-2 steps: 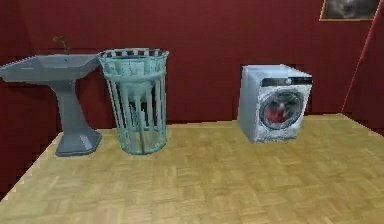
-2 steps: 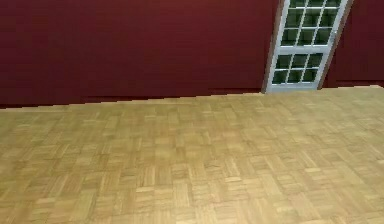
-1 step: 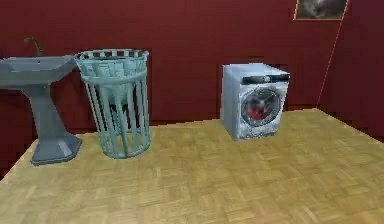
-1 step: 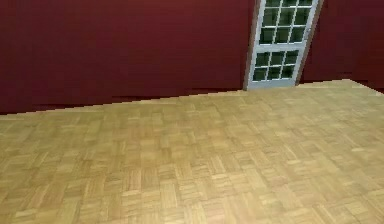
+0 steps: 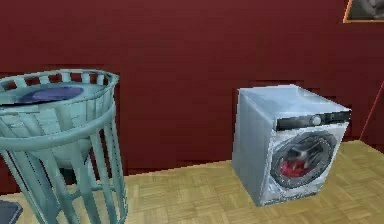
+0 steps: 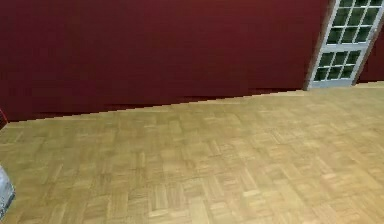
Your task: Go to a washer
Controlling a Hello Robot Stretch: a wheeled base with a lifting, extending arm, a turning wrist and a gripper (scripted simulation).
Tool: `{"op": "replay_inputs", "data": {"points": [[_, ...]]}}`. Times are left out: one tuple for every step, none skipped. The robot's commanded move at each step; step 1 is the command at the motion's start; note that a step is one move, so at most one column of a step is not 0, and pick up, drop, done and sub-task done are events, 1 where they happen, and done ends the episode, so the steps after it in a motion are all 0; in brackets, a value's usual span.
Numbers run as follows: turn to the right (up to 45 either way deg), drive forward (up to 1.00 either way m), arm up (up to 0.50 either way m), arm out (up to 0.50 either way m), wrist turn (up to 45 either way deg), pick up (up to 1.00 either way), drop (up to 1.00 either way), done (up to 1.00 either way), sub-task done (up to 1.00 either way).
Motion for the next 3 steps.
{"op": "replay_inputs", "data": {"points": [[0.0, 0.65, 0.0, 0.0, 0.0, 0.0, 0.0, 0.0, 0.0], [39.0, 0.0, 0.0, 0.0, 0.0, 0.0, 0.0, 0.0, 0.0], [0.0, 0.0, 0.0, 0.0, 0.0, 0.0, 0.0, 1.0, 0.0]]}}
